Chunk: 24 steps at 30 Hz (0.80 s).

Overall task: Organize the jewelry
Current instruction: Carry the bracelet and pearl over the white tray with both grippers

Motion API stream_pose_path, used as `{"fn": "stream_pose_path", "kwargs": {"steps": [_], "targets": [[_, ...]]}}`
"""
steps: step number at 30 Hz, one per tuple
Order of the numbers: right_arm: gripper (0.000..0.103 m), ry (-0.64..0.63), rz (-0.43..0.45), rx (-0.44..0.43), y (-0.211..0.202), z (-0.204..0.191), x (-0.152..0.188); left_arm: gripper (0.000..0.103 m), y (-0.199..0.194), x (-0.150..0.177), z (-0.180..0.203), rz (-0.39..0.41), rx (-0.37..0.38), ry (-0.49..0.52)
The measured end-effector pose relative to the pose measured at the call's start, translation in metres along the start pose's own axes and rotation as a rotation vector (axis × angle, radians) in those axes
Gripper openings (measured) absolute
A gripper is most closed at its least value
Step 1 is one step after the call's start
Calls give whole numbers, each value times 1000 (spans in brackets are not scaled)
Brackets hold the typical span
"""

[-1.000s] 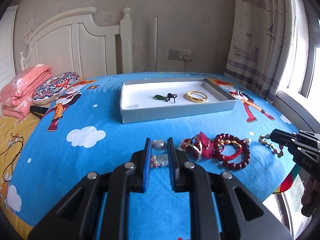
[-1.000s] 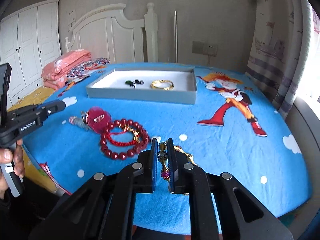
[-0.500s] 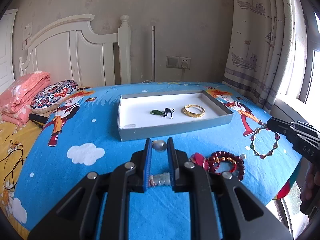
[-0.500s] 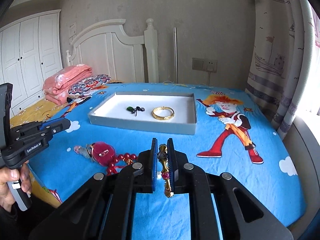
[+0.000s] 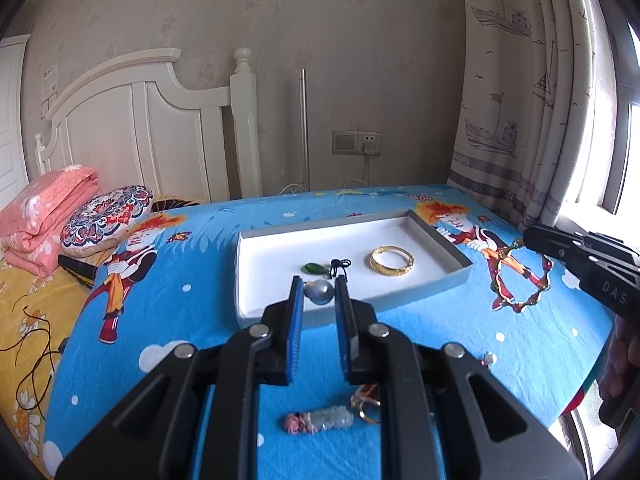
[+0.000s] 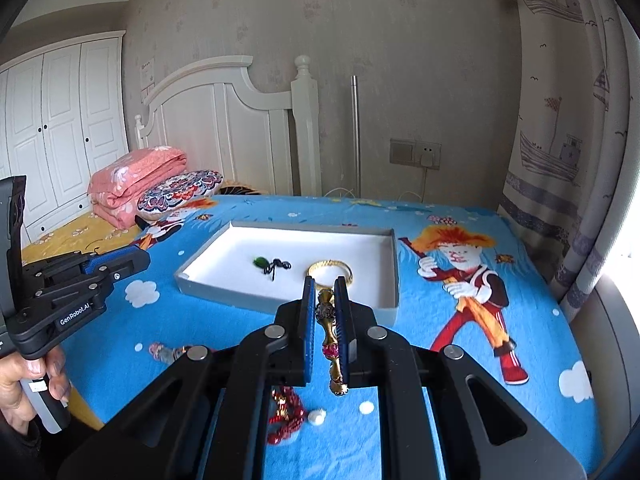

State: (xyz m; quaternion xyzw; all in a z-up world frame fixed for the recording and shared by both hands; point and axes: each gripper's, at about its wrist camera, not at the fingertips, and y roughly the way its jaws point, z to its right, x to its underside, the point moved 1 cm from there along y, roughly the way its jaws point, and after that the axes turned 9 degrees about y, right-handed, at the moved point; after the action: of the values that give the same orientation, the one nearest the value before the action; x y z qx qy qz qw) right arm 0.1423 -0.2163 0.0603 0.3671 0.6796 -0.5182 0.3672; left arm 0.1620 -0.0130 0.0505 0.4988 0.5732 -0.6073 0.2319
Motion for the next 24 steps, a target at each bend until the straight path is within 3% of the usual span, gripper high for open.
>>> {"fn": "stream_pose_path", "kwargs": {"steps": [12, 24], "targets": [[12, 10, -4, 18, 23, -1, -15, 15, 27, -12, -4, -43, -7, -33], [12, 17, -27, 46, 38, 1, -5, 15, 36, -13, -8, -60, -37, -56]]}}
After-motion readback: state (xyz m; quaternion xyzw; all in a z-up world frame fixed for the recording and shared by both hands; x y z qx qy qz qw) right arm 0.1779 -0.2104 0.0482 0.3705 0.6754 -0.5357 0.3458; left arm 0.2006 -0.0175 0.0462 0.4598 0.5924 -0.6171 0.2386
